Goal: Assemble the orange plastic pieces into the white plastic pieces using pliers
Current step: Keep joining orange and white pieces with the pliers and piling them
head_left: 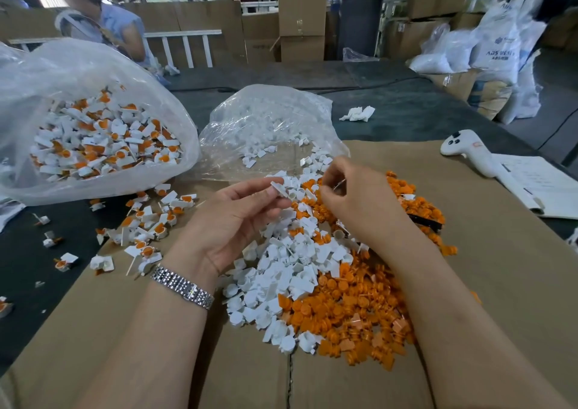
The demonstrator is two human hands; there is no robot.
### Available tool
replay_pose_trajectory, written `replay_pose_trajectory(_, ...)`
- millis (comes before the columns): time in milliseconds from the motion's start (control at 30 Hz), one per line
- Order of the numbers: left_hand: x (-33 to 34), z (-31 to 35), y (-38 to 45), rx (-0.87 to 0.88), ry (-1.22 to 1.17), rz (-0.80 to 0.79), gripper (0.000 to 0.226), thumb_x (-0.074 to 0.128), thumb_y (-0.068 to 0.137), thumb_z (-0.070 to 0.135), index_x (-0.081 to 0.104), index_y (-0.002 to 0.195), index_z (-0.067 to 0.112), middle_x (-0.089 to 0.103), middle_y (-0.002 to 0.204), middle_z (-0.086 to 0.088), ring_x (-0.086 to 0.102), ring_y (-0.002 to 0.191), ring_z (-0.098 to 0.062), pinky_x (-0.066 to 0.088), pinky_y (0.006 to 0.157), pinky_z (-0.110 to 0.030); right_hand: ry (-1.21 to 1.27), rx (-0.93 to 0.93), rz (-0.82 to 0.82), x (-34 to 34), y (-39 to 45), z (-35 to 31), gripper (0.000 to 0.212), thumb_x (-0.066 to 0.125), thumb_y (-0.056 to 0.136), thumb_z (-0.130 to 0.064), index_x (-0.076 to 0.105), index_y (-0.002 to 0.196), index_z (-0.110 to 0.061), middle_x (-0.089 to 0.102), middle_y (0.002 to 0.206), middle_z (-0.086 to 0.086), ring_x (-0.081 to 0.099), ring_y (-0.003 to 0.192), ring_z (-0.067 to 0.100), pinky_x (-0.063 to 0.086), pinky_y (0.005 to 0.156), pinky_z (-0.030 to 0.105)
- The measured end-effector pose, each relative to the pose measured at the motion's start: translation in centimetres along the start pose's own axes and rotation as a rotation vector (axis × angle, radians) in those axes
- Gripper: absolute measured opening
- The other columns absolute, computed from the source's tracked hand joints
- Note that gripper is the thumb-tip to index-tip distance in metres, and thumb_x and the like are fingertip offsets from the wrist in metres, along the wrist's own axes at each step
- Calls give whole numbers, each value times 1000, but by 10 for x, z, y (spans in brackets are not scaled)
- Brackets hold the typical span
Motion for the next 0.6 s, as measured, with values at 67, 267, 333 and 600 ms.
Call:
replay_pose_trajectory(67,3,-1,0,-6,-11,-31,21,71,77,-1,83,92,5,78,96,-19,78,86,-23,60,64,-19,241,42,24,-7,-2,2,8,66,95,-19,68,103,-20,70,88,-10,68,79,4,56,74,17)
replay_pose_trajectory(267,10,1,-3,12,4,-101,23,70,79,-1,83,96,6,77,105,-20,77,98,-27,61,70,-21,741,44,-49,-8,-10,-10,8,71,93,-15,76,100,-14,77,85,1,74,79,8,55,72,14)
replay_pose_trajectory(333,13,1,-3,15,5,-130,23,69,81,-2,82,99,4,76,110,-23,75,106,-31,61,72,-21,735,18,-57,-6,-11,-14,7,71,93,-13,75,99,-11,77,84,3,74,78,11,58,75,21)
replay_pose_trajectory(600,14,5,-5,65,27,-112,23,68,79,-1,83,94,7,79,99,-16,78,91,-23,60,69,-20,556,-20,-24,-2,-10,-18,5,74,91,-22,76,94,-19,71,78,-9,63,68,-2,49,64,12)
Point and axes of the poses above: each hand's wrist, its own y-axis towards the middle knuckle, its own x-axis out of the palm, z = x × y, the point moved 9 cm from there along y, towards the middle knuckle
